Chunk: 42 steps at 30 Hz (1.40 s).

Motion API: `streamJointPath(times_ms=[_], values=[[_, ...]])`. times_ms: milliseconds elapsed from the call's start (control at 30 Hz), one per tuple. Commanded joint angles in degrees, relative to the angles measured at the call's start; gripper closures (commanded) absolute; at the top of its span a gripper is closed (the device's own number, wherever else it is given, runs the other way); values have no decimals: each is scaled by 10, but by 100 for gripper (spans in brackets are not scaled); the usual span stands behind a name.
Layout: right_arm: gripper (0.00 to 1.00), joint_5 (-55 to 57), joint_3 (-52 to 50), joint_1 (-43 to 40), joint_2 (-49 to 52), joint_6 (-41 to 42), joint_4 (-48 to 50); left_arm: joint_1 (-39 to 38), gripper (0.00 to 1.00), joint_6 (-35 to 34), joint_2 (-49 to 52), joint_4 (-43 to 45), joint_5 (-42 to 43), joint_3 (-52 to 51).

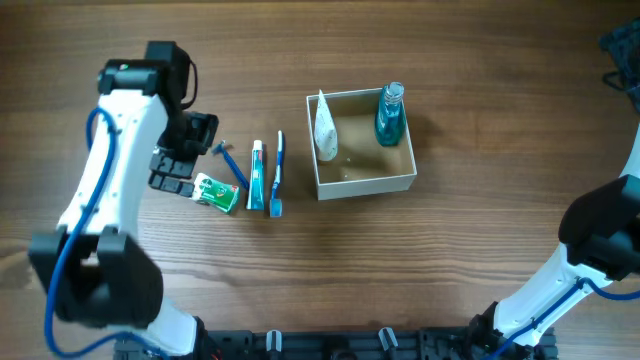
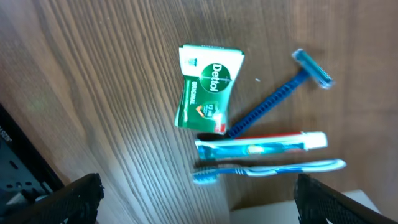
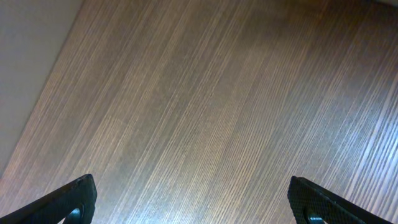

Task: Pack container
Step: 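Move the left gripper toward the green Dettol soap bar, then lower the left gripper and close it on the Dettol soap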

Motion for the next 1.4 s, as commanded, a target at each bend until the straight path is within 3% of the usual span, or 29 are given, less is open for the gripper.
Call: streamJointPath(times_ms=[0,333,700,1000,1367], values=[[0,-1,0,2,7,8,1,-4,0,28,44,6,7,-5],[0,-1,0,2,7,8,3,-5,0,62,95,41,15,-11],[0,-1,0,2,7,8,3,-5,0,58,95,122,41,-129],[0,-1,0,2,7,8,3,-5,0,103,95,176,26,-141],[0,-1,0,2,7,8,3,-5,0,103,95,222,24,-215]])
